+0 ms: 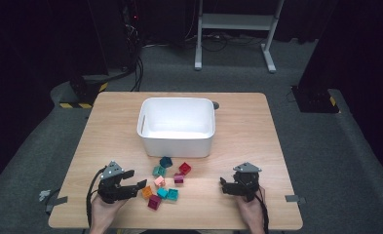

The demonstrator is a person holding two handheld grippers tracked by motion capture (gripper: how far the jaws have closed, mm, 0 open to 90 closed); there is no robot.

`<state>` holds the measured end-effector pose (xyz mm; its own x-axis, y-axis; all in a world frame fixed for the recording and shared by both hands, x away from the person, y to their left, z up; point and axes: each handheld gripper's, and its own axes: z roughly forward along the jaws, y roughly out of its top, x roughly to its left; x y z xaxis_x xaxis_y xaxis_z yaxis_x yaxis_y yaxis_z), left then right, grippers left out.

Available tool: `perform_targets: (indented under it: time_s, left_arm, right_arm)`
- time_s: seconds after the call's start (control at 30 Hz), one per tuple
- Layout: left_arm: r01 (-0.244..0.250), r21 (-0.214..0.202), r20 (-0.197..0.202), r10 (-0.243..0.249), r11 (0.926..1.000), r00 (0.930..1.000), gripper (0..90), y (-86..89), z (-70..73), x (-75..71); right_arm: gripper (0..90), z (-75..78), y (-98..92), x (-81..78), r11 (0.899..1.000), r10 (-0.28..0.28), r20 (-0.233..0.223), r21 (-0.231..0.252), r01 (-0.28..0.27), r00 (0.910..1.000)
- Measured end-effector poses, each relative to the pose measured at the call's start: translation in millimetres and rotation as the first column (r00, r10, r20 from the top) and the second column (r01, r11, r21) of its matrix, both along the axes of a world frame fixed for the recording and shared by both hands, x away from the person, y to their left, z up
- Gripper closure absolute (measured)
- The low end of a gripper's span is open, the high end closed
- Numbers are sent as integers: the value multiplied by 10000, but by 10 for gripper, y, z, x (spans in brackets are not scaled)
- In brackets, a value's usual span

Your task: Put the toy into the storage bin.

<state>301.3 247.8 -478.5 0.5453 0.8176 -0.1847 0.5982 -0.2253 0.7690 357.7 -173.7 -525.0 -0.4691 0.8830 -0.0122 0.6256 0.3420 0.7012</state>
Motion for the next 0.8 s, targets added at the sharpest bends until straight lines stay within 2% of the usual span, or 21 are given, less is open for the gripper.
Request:
perform_targets:
  time_s: [0.2, 0.53, 0.7, 0.8]
  left_arm:
    - [13, 339, -135, -9, 9994, 9999, 421, -30, -123, -27]
    - [138, 573, -155, -129, 9983, 9998, 598, -66, -263, -53]
    - [152, 419, -196, -144, 9990, 9997, 659, -59, -288, -49]
    - [195, 467, -204, -185, 9987, 9996, 687, -61, -295, -48]
  right_arm:
    - [106, 0, 0, 0, 10000, 0, 0, 0, 0, 10000]
    - [106, 0, 0, 0, 10000, 0, -1, -1, 0, 10000]
    - [106, 0, 0, 0, 10000, 4, 2, -4, -4, 10000]
    - [106, 0, 0, 0, 10000, 4, 1, -3, -4, 10000]
